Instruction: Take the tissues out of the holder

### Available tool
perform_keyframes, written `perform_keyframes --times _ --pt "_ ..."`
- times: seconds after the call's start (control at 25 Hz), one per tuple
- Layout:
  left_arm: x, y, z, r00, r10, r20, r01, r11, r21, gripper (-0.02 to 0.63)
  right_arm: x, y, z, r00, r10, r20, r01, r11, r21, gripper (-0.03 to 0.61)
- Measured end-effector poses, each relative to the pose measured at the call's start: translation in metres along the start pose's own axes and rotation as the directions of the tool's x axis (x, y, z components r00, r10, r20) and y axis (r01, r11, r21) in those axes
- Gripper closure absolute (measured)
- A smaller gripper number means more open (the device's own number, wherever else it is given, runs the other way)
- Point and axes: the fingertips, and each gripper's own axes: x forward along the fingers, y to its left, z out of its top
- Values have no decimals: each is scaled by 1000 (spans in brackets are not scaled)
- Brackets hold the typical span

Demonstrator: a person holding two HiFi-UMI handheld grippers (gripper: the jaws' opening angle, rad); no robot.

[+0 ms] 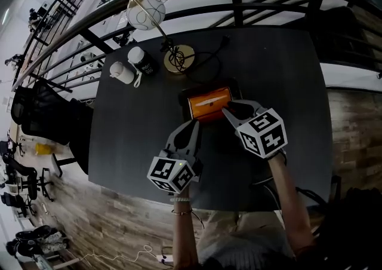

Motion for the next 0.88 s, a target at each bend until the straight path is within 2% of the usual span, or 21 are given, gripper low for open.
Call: perform_keyframes --times 0.12,0.32,0.68,0.88 --pt "1 -7 3 1000 -17 14 17 1000 9 606 -8 9 7 999 29 46 -29 1000 8 503" --pt "-3 -25 9 998 -58 22 57 998 27 606 -31 29 17 992 47 117 -49 999 11 550" --pt "-12 -59 19 989 -145 30 143 987 78 606 -74 47 29 970 45 237 -61 996 61 564" --pt "-20 -89 29 977 -212 30 208 971 116 606 -97 57 30 960 42 278 -55 998 37 565"
